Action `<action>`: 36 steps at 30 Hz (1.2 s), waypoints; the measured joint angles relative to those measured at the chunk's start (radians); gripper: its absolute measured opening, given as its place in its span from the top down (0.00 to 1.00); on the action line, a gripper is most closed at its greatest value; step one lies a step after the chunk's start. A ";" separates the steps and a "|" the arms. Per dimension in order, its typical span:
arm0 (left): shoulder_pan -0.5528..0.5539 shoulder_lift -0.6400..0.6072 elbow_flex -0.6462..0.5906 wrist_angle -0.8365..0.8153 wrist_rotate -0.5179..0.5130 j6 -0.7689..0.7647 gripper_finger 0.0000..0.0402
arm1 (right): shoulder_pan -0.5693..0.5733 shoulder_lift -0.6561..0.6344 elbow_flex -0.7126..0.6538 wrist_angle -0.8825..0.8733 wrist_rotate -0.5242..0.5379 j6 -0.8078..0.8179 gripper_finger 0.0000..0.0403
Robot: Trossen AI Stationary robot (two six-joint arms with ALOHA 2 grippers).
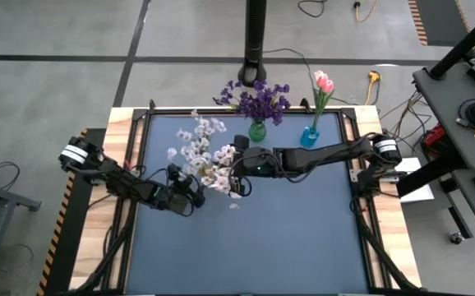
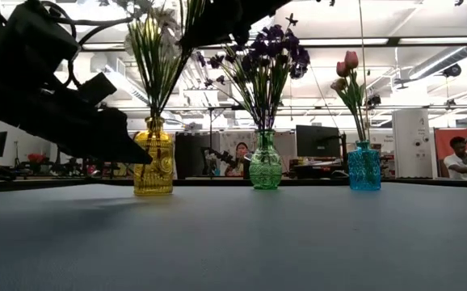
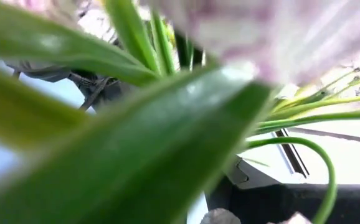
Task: Sort flowers into vase by color
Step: Put the white flowers into the yellow vase
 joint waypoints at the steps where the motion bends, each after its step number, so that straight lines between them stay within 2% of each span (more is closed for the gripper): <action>1: 0.000 0.000 0.000 0.000 0.000 0.003 0.13 | 0.000 0.000 0.010 -0.014 0.000 0.000 0.95; 7: 0.005 0.000 -0.001 0.001 0.005 0.020 0.12 | -0.010 0.000 0.069 -0.106 -0.018 0.051 0.95; 11: 0.034 0.000 -0.005 0.055 0.051 0.107 0.12 | -0.028 0.000 0.097 -0.153 -0.050 0.086 0.95; 16: 0.075 0.004 -0.017 0.106 0.058 0.180 0.12 | -0.050 0.000 0.118 -0.200 -0.061 0.121 0.95; 22: 0.108 0.005 -0.018 0.130 0.125 0.218 0.13 | -0.083 0.000 0.148 -0.245 -0.191 0.158 0.95; 32: 0.114 0.005 -0.018 0.133 0.129 0.242 0.14 | -0.113 0.000 0.175 -0.288 -0.219 0.181 0.95; 36: 0.115 0.005 -0.018 0.138 0.129 0.252 0.14 | -0.125 0.000 0.183 -0.288 -0.285 0.189 0.95</action>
